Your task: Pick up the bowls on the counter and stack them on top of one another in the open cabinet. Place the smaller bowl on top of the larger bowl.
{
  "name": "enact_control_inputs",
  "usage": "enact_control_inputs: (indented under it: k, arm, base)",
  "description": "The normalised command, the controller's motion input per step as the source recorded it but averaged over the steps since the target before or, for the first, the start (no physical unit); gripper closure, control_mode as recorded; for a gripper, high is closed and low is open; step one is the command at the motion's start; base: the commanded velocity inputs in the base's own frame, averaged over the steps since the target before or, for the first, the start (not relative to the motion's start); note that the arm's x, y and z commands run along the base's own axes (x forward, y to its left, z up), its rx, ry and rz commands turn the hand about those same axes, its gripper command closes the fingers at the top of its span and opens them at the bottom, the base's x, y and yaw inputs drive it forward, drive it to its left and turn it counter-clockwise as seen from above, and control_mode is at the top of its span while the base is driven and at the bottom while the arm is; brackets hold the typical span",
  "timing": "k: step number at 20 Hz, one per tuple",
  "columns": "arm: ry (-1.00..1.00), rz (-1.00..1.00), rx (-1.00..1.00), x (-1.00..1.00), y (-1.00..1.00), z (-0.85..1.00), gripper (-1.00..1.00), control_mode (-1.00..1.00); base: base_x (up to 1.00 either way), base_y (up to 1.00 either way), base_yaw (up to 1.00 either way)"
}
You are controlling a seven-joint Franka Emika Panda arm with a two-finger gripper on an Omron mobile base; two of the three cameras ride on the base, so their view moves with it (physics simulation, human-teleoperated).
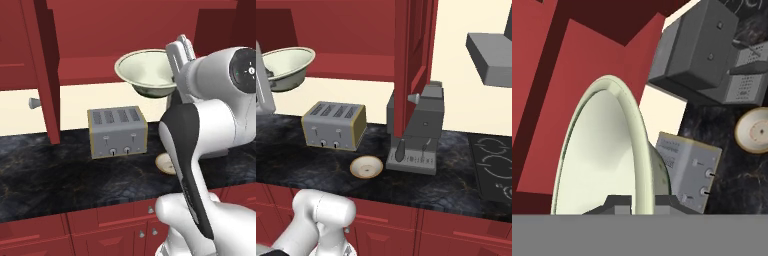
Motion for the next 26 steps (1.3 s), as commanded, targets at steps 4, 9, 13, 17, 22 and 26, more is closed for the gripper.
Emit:
enact_control_inputs:
  k: [4,9,13,17,22,26]
  arm:
    - [-0.09,0.00,0.00,0.19,0.00,0.10,1.00,-1.00]
    - [-0.02,0.00,0.00,0.33,0.00,0.06,1.00,-1.00]
    - [0.00,0.00,0.00,0.36,0.00,0.05,1.00,-1.00]
    - [-0.01,0.00,-0.01,0.33,0.04,0.05,1.00,-1.00]
    - [-0.01,0.00,0.00,0.34,0.07,0.02,1.00,-1.00]
    - [-0.01,0.00,0.00,0.38,0.08,0.01,1.00,-1.00]
  base:
    - [0.00,0.00,0.00]
    - [0.00,0.00,0.00]
    - [0.00,0.00,0.00]
    - [0.00,0.00,0.00]
    - [0.00,0.00,0.00]
    - [0.00,0.00,0.00]
